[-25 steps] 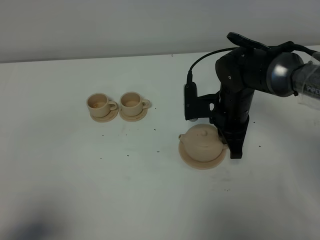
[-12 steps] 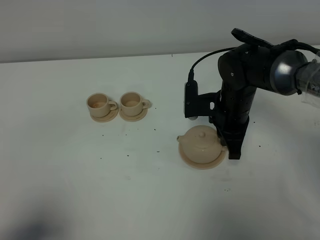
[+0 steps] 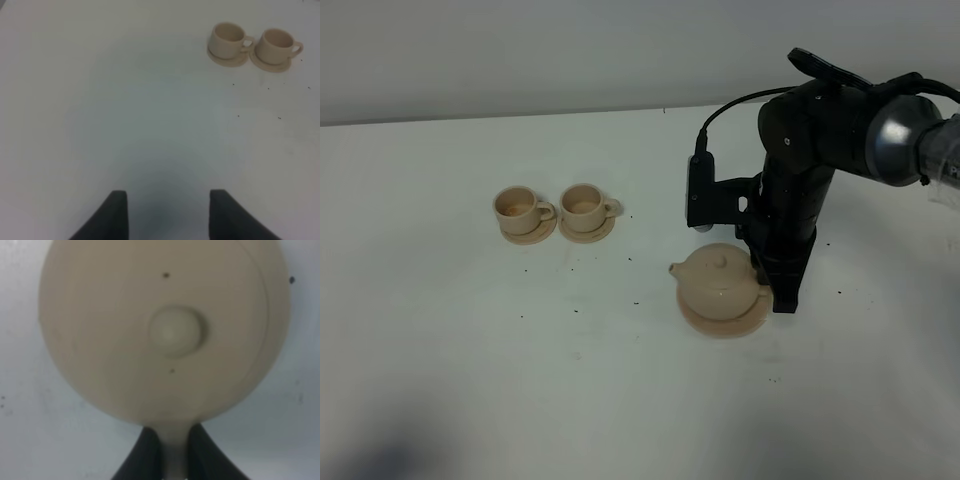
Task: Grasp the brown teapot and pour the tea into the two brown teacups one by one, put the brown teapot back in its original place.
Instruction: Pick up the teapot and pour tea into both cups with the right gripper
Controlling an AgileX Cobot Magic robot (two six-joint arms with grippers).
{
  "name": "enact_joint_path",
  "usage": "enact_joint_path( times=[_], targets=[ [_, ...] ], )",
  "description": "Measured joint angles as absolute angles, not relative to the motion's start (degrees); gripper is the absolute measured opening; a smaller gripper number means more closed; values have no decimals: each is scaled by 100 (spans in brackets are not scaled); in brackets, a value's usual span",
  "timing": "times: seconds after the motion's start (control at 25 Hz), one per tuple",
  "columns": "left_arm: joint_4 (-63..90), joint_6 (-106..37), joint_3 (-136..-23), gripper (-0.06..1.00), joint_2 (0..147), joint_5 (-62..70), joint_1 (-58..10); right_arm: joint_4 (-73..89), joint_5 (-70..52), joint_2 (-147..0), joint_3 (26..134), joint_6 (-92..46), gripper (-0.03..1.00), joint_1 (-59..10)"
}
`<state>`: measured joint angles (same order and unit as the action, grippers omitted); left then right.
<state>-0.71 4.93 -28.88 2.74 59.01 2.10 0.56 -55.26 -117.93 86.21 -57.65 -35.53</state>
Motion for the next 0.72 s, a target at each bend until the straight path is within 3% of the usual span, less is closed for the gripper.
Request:
enact_joint_path(
  times=[0.72],
  targets=[
    [-71,489,-2888,40,274,5901,210,-399,-5306,-11786,8767,-4336,11,-3500]
  ],
)
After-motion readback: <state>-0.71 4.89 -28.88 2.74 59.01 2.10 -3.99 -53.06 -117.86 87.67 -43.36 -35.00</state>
